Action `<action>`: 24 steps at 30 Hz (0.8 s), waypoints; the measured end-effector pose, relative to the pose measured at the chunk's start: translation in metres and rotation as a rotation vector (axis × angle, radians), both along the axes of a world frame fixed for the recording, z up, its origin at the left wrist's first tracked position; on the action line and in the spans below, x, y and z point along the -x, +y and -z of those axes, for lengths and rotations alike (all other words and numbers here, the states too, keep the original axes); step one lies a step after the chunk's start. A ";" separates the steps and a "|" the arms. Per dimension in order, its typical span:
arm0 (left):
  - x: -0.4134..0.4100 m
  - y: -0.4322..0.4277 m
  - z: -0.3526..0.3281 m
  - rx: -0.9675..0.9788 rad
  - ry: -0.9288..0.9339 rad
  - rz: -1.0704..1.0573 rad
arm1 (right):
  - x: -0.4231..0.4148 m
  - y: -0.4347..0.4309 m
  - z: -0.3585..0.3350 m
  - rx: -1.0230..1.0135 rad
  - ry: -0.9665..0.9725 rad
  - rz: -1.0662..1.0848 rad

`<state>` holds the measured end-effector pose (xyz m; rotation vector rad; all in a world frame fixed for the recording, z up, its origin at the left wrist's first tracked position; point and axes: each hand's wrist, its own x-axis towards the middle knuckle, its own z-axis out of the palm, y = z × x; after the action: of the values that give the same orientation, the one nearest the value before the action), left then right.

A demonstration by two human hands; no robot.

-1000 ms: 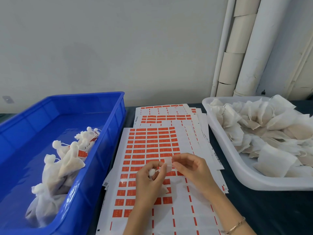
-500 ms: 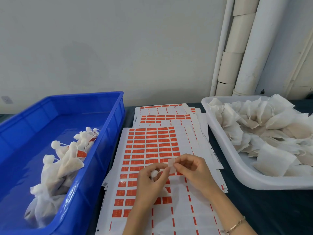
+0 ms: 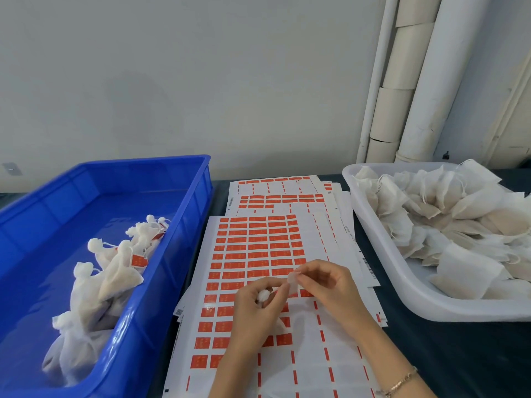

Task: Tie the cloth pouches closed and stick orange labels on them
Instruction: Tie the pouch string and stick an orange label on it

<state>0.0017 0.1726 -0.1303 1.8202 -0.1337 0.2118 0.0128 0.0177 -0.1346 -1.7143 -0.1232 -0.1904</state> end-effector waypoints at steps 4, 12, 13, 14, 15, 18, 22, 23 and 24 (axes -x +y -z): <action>0.001 0.000 0.000 0.011 0.018 0.018 | 0.001 0.000 -0.001 -0.007 -0.016 -0.007; -0.002 -0.001 -0.002 0.068 0.077 -0.051 | 0.004 0.002 -0.003 0.046 -0.101 0.018; -0.003 0.000 -0.002 0.076 0.080 -0.060 | 0.005 0.002 -0.004 0.053 -0.113 0.010; -0.003 0.000 -0.002 0.086 0.084 -0.070 | 0.005 0.002 -0.004 0.066 -0.122 0.003; -0.004 0.000 -0.002 0.093 0.088 -0.078 | 0.006 0.003 -0.004 0.081 -0.129 -0.003; -0.004 0.001 -0.001 0.106 0.089 -0.088 | 0.007 0.003 -0.004 0.113 -0.136 -0.007; -0.005 0.001 -0.001 0.110 0.091 -0.092 | 0.008 0.003 -0.002 0.157 -0.162 -0.013; -0.005 0.000 -0.001 0.109 0.090 -0.094 | 0.008 0.003 -0.002 0.159 -0.165 -0.013; -0.005 0.000 -0.001 0.108 0.087 -0.095 | 0.008 0.004 -0.002 0.159 -0.168 -0.016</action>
<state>0.0063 0.1730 -0.1296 1.7271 0.0252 0.2024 0.0046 0.0212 -0.1322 -1.8530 -0.2822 -0.3204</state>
